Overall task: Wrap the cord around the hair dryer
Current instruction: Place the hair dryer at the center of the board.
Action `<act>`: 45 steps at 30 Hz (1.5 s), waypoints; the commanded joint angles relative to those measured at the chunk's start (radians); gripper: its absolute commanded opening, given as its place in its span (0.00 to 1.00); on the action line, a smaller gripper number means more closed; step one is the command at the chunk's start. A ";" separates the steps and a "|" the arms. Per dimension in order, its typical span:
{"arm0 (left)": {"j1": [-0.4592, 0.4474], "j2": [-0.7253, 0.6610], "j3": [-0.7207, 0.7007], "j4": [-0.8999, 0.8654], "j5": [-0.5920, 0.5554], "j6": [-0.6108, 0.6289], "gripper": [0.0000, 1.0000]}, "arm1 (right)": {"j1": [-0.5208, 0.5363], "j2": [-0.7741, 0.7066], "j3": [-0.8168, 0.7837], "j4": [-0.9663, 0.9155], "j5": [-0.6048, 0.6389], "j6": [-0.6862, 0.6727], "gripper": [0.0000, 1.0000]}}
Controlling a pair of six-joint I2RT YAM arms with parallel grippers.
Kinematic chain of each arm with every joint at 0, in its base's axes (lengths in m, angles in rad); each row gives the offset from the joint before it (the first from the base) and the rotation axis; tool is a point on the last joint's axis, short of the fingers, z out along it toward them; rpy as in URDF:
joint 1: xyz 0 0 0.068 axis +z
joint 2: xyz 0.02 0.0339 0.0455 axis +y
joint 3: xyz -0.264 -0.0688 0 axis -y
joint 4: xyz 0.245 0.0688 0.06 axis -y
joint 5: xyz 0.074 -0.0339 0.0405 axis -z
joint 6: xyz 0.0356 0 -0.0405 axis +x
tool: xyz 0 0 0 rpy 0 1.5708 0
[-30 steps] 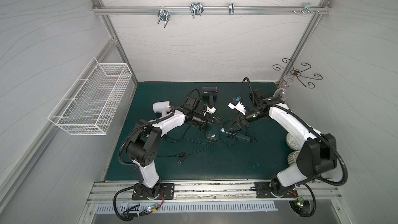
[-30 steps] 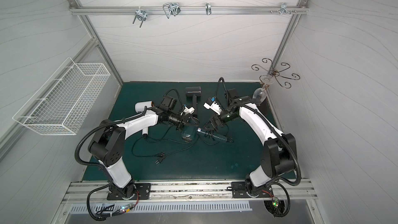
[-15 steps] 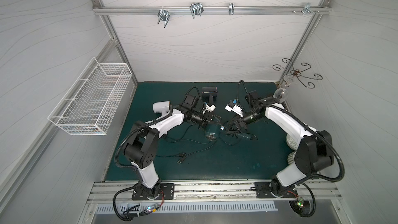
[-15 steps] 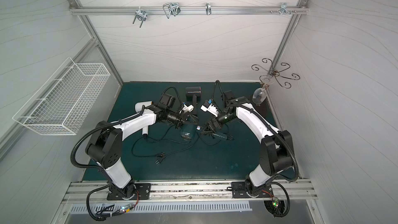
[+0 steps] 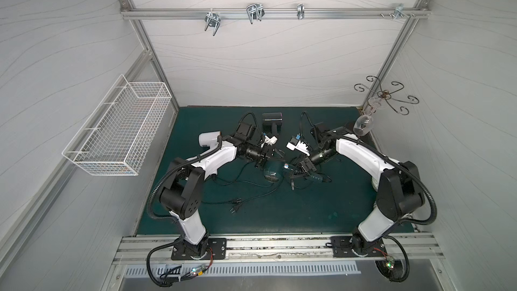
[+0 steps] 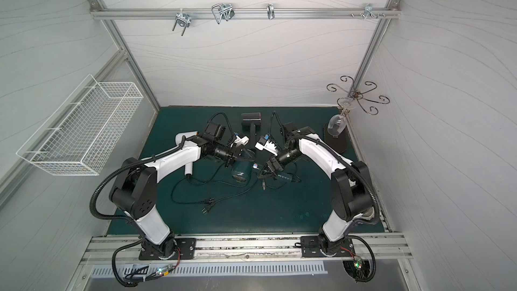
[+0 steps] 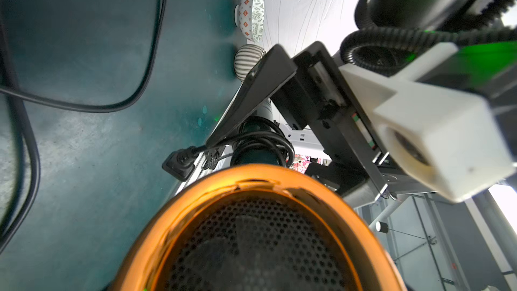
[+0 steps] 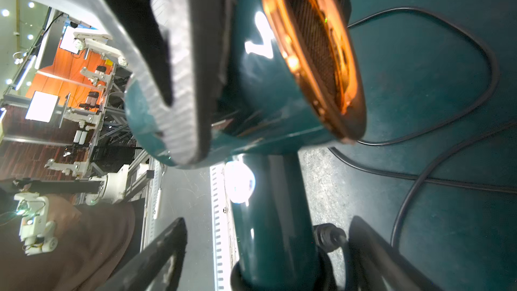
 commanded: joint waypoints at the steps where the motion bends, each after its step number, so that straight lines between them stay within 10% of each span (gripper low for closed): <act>1: 0.010 -0.050 0.096 -0.069 0.044 0.113 0.00 | 0.021 0.025 0.006 -0.072 -0.045 -0.058 0.86; 24: 0.011 -0.050 0.158 -0.231 -0.018 0.254 0.00 | -0.045 0.003 0.002 -0.005 -0.095 0.036 0.00; 32: 0.035 -0.079 0.206 -0.240 -0.101 0.245 0.98 | -0.217 -0.043 -0.022 0.127 -0.058 0.199 0.00; 45: 0.103 -0.163 0.119 -0.112 -0.192 0.154 0.98 | -0.422 0.088 0.053 0.360 0.067 0.469 0.00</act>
